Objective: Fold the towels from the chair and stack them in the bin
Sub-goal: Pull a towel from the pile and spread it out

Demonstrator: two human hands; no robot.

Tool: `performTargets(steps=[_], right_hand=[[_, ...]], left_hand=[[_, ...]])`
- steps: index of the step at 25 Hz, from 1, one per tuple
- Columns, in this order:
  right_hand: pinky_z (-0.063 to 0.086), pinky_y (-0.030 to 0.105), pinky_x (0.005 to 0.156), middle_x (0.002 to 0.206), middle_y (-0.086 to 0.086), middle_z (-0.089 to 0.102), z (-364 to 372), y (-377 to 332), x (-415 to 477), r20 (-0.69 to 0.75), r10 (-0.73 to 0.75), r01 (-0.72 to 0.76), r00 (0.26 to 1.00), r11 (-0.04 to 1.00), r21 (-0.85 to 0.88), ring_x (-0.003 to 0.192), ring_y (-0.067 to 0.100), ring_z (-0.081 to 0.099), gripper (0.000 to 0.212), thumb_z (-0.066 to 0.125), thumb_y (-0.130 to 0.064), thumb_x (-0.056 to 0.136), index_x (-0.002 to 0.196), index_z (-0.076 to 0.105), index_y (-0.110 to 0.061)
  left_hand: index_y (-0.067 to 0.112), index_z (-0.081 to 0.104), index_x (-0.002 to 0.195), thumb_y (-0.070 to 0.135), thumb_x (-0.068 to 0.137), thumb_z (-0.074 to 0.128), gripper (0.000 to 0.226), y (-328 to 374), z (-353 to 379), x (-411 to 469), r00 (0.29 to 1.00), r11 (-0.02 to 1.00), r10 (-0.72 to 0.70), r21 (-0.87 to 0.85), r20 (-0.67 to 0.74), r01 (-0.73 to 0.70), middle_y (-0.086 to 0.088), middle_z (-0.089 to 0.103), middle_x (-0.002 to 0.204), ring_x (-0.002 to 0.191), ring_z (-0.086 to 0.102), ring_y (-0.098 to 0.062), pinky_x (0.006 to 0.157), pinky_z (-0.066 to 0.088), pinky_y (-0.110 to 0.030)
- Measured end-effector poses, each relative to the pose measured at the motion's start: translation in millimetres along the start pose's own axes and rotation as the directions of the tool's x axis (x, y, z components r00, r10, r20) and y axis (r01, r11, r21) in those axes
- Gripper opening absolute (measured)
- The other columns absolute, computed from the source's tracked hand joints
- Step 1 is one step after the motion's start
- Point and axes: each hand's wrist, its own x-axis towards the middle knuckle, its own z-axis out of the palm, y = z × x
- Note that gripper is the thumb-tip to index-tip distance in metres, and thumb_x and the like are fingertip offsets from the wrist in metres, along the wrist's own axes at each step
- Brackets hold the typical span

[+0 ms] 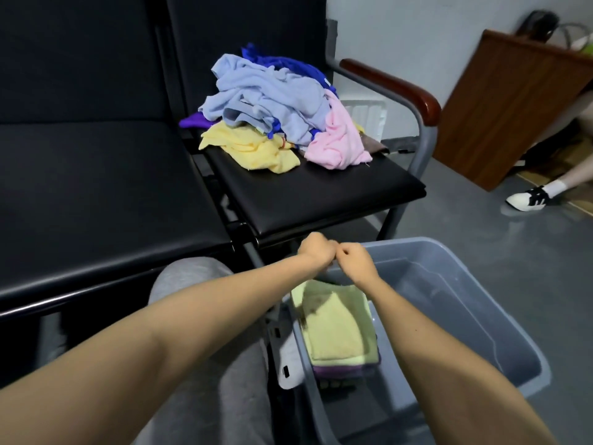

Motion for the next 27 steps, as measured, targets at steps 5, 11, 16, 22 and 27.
performTargets(steps=[5,11,16,22,27], right_hand=[[0.028,0.031,0.057,0.054,0.003,0.042,-26.0,-79.3,36.6,-0.209,-0.095,0.085,0.973,0.995,-0.057,0.062,0.024,0.043,0.055,0.042,-0.037,0.097,0.048,0.037,-0.013],[0.038,0.03,0.068,0.083,0.01,0.063,-22.5,-139.7,95.9,-0.168,-0.217,0.187,0.961,0.965,-0.182,0.088,0.03,0.059,0.043,0.042,-0.041,0.095,0.069,0.056,-0.012],[0.04,0.03,0.077,0.097,0.003,0.061,1.4,-141.5,132.4,-0.023,-0.178,0.177,0.984,0.983,-0.049,0.104,0.028,0.057,0.023,0.05,-0.025,0.089,0.109,0.057,-0.02],[0.018,0.038,0.112,0.157,-0.001,0.013,17.8,-145.8,156.1,0.107,-0.248,0.265,0.963,0.945,-0.192,0.143,0.022,0.011,0.079,0.061,-0.024,0.083,0.149,0.018,-0.03],[0.034,0.038,0.098,0.133,0.008,0.051,23.2,-155.7,171.5,0.068,-0.239,0.248,0.969,0.935,-0.255,0.128,0.03,0.041,0.038,0.05,-0.026,0.087,0.124,0.047,-0.02]], left_hand=[[0.012,0.052,0.059,0.013,0.093,0.045,0.034,47.0,-69.7,37.4,0.977,0.963,0.184,-0.176,-0.111,-0.202,-0.013,0.057,0.064,0.064,0.056,-0.025,0.069,0.05,-0.037],[0.006,0.048,0.132,0.016,0.088,0.053,0.045,51.9,-155.5,90.9,0.909,0.859,0.375,0.438,-0.182,-0.266,-0.015,0.051,0.135,0.121,0.049,-0.031,0.097,0.039,-0.035],[0.023,0.043,0.138,0.031,0.088,0.055,0.052,14.3,-175.2,137.4,0.968,0.806,0.197,0.587,-0.153,-0.071,-0.005,0.044,0.142,0.136,0.031,-0.026,0.105,0.026,-0.039],[0.011,0.053,0.09,0.011,0.091,0.048,0.005,5.7,-186.0,147.7,0.896,0.919,0.393,0.117,-0.206,-0.376,-0.008,0.06,0.091,0.093,0.055,-0.026,0.079,0.038,-0.031],[0.018,0.049,0.068,0.027,0.086,0.062,0.024,15.1,-193.5,144.7,0.922,0.895,0.381,0.222,0.067,-0.386,0.004,0.047,0.067,0.069,0.042,-0.013,0.06,0.033,-0.023]])
